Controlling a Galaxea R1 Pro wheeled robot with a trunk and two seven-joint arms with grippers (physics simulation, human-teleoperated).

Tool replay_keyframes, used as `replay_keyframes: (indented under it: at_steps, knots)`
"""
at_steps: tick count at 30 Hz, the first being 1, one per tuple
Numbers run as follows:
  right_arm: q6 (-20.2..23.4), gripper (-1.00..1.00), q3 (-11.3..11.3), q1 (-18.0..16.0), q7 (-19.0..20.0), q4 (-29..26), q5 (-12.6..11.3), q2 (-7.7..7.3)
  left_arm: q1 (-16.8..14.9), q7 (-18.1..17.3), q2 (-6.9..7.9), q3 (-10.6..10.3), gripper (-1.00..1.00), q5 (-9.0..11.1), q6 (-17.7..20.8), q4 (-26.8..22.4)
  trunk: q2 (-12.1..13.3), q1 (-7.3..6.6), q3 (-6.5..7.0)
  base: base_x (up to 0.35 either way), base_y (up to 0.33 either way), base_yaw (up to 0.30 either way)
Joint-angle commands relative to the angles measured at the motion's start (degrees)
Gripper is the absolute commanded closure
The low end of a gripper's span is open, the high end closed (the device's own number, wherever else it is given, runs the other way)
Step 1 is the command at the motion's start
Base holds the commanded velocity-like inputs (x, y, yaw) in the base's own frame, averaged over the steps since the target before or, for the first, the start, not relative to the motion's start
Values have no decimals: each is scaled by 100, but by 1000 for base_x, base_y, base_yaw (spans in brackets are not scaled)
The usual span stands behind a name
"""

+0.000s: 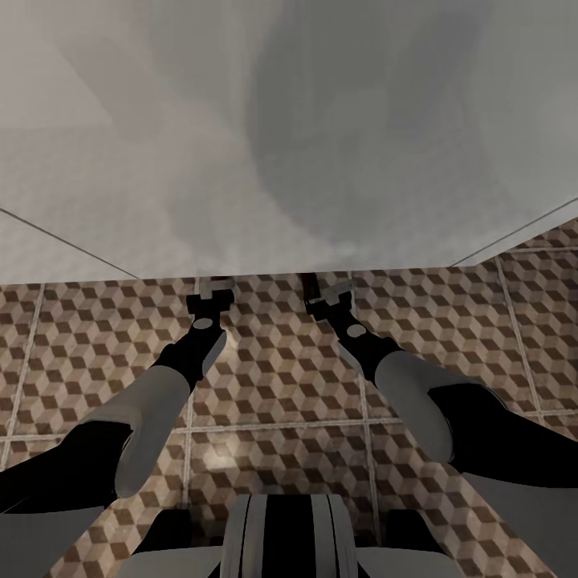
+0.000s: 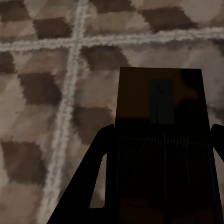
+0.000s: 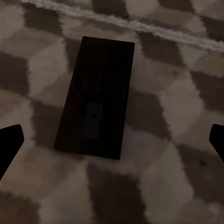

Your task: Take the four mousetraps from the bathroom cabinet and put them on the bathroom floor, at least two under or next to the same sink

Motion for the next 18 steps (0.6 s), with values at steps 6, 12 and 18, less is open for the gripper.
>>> replay_keyframes:
  at_steps: [6, 12, 18]
  knots:
    - [-16, -100, 35, -3, -30, 8, 10, 0, -3, 60, 1, -27, 100, -46, 1, 12, -1, -1, -2, 0, 0, 0]
    - [-17, -100, 35, -3, -30, 14, 11, 0, -3, 60, 1, -24, -100, -53, 1, 8, -1, -1, -2, 0, 0, 0]
    - [-16, -100, 35, -3, -30, 30, 11, 0, -3, 60, 1, -20, -100, -54, 1, 0, -1, -1, -2, 0, 0, 0]
